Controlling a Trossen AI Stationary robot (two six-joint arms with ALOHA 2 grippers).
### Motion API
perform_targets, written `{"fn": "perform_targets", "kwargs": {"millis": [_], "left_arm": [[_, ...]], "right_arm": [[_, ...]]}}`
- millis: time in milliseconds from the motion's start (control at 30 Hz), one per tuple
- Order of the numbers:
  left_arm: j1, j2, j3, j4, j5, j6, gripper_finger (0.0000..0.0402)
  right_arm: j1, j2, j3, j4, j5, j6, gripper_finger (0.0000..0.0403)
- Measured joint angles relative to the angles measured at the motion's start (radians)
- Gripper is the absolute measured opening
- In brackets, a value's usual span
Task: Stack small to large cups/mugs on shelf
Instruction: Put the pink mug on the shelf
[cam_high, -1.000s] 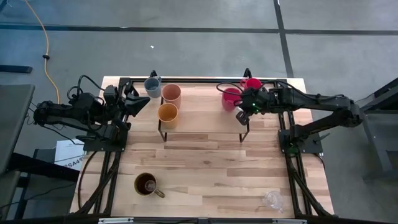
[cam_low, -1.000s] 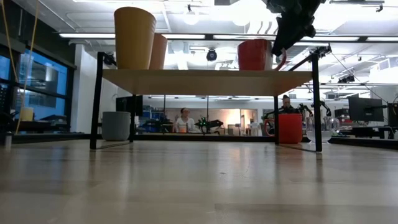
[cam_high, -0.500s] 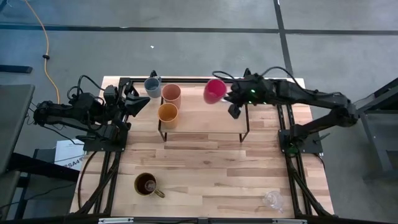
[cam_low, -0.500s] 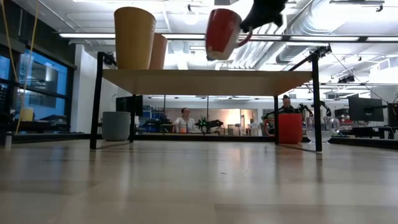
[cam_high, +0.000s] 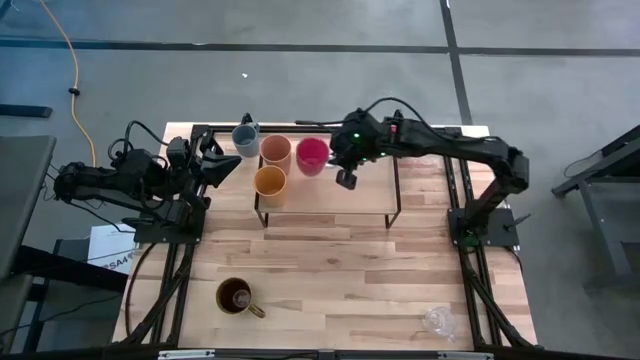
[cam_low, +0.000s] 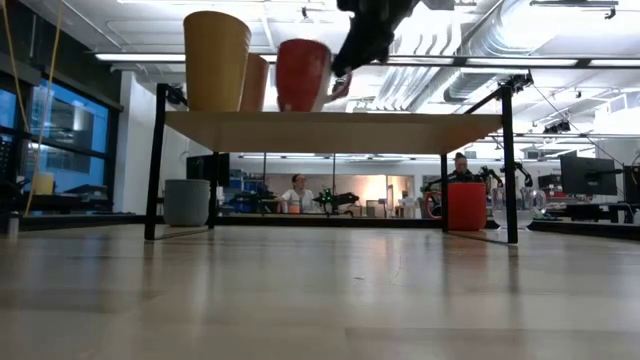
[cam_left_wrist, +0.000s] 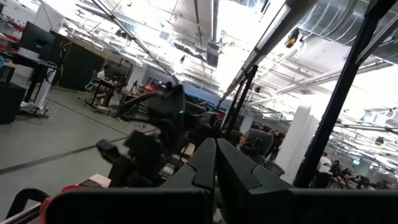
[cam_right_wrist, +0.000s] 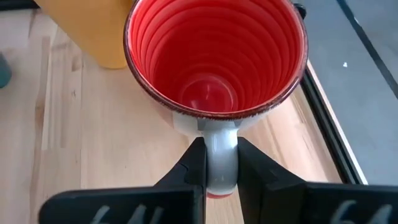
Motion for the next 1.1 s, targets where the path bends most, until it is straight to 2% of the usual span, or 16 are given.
{"fn": "perform_targets", "kwargs": {"millis": [233,600,833,1100], "left_arm": [[0.000,0.000,0.000,0.000,0.000,0.000,0.0003],[0.000,0.000,0.000,0.000,0.000,0.000,0.0003],[0.000,0.000,0.000,0.000,0.000,0.000,0.0003],[0.000,0.000,0.000,0.000,0.000,0.000,0.0003]], "right_arm": [[-0.009,0.049,0.023,-0.035,-0.005,-0.012,0.0025],[-0.020,0.054,0.023,-0.041,-0.016,-0.027,0.0025],[-0.020,0.054,0.023,-0.036,-0.016,-0.029,0.0092],[-0.020,0.054,0.023,-0.020,-0.016,-0.010,0.0107]]}}
